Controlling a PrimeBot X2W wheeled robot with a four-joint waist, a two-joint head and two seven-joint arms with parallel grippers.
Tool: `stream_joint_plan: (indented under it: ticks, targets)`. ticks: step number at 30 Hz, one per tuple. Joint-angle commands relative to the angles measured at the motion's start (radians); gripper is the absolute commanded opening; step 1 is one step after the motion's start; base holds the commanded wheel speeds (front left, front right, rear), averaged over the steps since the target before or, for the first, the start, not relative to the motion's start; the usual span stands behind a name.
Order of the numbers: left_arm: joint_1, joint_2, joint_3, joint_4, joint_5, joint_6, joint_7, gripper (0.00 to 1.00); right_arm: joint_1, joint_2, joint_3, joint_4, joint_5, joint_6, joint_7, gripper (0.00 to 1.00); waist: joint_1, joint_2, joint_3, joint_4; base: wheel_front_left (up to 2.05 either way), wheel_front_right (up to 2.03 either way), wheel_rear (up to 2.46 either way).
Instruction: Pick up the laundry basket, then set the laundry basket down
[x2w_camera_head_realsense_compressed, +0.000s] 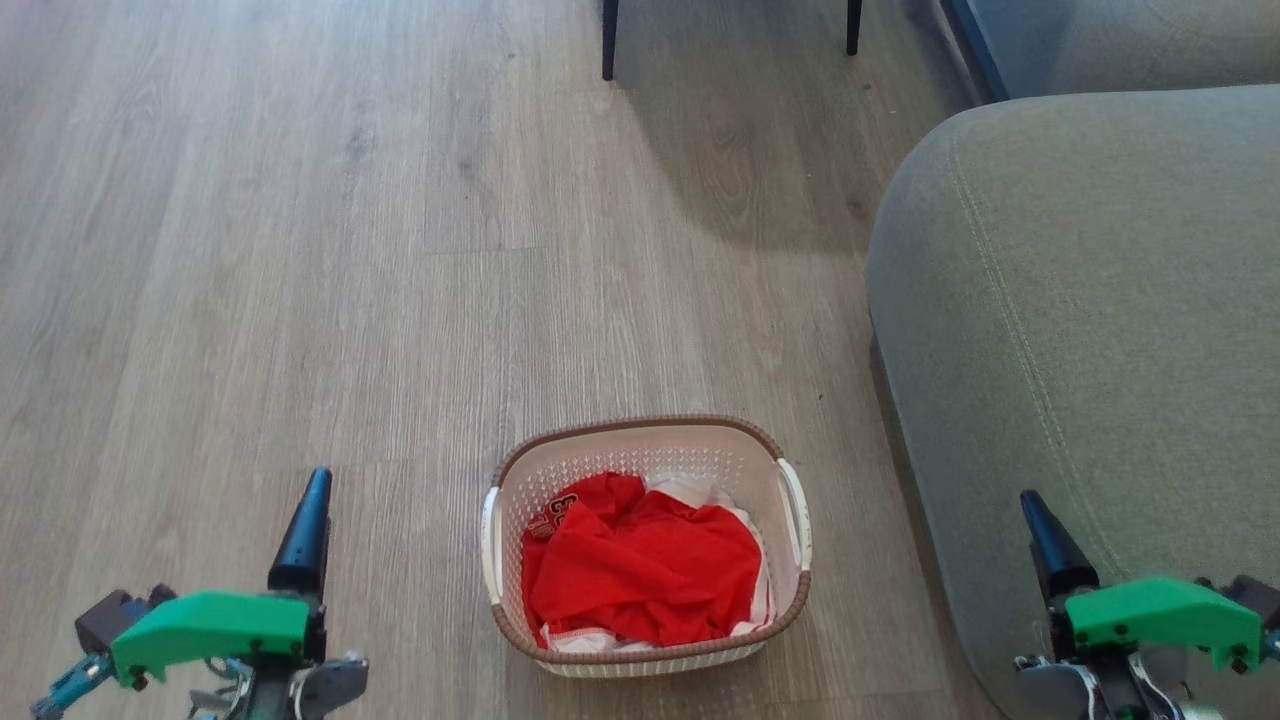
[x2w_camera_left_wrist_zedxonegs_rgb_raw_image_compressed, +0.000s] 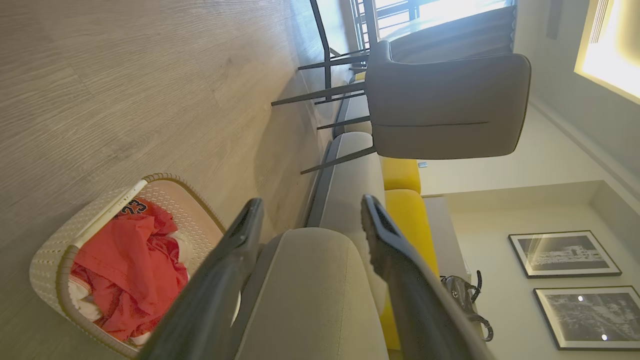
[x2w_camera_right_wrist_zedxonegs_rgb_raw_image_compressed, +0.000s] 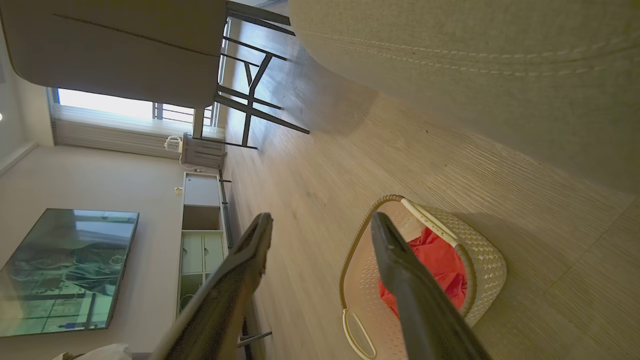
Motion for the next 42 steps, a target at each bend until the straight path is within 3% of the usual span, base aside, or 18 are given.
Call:
stream_joint_plan:
  ticks: [1, 20, 42]
  targets:
    - [-0.060, 0.005, 0.007, -0.042, 0.023, 0.002, -0.011, 1.00, -0.054, -0.008, 0.009, -0.043, -0.024, 0.001, -0.012, 1.00, 0.0000, -0.0001, 0.000, 0.000, 0.00, 0.00, 0.00]
    - [-0.060, 0.006, -0.057, -0.112, 0.427, 0.057, -0.070, 1.00, -0.052, -0.010, 0.045, -0.105, -0.318, 0.001, -0.070, 1.00, 0.0000, -0.0001, 0.001, 0.005, 0.00, 0.00, 0.00]
    - [-0.020, 0.047, -0.123, -0.120, 0.733, 0.119, -0.135, 1.00, -0.040, -0.013, 0.085, -0.128, -0.605, 0.002, -0.134, 1.00, 0.0000, -0.0001, -0.014, 0.009, 0.00, 0.00, 0.00]
